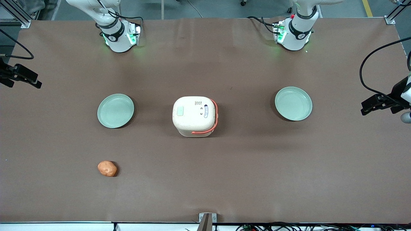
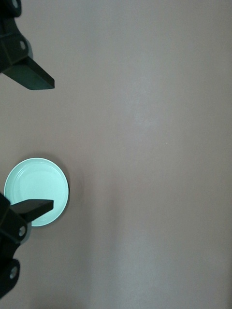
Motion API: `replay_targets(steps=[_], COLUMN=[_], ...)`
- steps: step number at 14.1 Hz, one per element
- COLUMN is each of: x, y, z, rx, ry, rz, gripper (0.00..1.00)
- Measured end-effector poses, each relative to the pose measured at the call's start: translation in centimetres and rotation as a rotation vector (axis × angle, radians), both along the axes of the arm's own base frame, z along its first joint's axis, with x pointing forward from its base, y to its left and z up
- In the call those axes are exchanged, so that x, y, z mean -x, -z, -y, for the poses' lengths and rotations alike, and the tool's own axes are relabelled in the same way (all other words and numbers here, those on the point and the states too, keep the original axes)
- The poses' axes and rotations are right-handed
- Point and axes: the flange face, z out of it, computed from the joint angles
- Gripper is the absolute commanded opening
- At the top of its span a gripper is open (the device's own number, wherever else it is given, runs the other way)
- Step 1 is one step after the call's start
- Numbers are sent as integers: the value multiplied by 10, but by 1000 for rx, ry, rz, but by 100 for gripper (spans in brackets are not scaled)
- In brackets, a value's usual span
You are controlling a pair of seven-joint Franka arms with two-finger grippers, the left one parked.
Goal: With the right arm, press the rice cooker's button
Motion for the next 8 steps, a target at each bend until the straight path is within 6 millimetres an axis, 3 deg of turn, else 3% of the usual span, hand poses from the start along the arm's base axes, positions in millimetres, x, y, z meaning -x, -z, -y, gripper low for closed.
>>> replay_targets(steps=[5,7,8], x=[2,2,2], y=[1,3,5], z=[4,4,3], rx=[-1,-2,-2], ry=[6,7,6], rz=[-11,-15,-20], gripper=[98,50,34])
